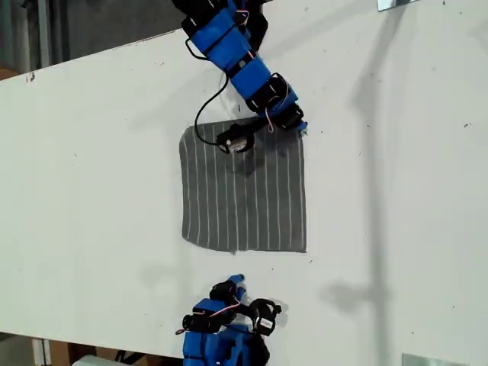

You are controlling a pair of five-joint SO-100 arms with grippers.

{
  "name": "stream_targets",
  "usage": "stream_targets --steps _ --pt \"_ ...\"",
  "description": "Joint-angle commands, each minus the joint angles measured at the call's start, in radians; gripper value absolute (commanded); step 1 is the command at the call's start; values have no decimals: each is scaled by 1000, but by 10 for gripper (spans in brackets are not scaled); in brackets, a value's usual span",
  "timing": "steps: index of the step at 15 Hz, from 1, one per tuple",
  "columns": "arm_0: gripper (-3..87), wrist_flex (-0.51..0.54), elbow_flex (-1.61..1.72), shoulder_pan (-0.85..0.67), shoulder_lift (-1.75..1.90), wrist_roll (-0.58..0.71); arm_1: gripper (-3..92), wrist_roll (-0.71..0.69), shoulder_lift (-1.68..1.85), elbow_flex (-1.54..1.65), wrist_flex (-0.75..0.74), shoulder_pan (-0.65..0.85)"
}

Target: Grasp corners of a square towel and fold twice.

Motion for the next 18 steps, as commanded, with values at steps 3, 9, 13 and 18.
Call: stream_targets --steps 3,9,13,18 --pt "145 233 -549 209 -382 -74 -1 -12 29 12 17 20" --pt "182 267 -1173 466 -989 -118 -1 -11 21 12 8 11" --pt "189 225 -1213 520 -1043 -156 -1 -9 25 11 6 6" --pt "138 161 -1368 551 -1218 -121 -1 -11 28 6 9 2"
